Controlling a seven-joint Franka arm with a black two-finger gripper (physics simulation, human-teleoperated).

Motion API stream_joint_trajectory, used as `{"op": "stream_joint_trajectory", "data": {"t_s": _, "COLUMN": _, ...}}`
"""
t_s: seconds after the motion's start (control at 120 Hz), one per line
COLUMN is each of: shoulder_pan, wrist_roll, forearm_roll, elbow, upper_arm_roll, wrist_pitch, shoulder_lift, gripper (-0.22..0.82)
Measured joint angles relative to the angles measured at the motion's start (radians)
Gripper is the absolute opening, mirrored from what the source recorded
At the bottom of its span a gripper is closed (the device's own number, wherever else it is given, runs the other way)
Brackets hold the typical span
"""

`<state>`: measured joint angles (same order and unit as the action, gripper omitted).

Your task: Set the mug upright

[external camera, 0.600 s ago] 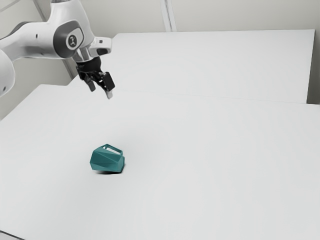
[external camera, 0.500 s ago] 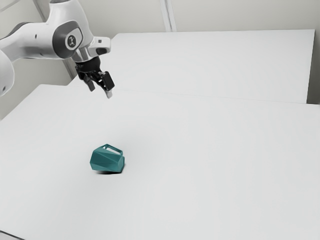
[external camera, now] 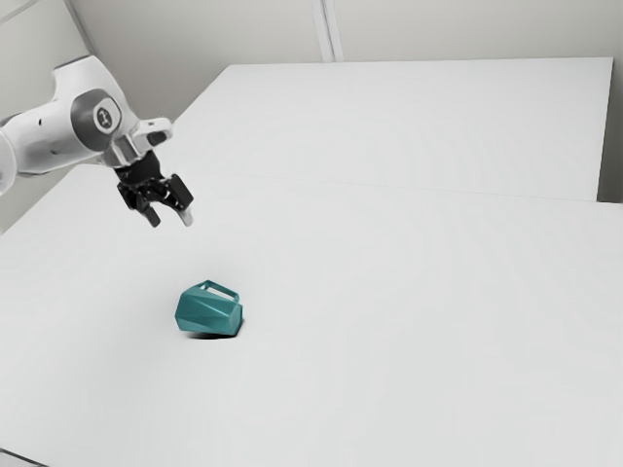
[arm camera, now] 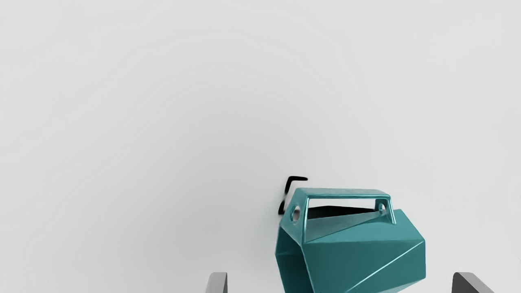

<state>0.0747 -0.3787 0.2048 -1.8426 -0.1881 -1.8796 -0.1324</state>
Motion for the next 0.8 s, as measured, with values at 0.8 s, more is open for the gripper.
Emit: {"op": "stream_joint_trajectory", "data": {"t_s": 0.8, "shoulder_pan": 0.154, "wrist_roll": -0.229, "forearm_roll": 0.365, "elbow": -0.055, "upper_arm_roll": 0.038, "wrist_pitch": 0.045, "shoulder_lift": -0.223, "gripper": 0.6}}
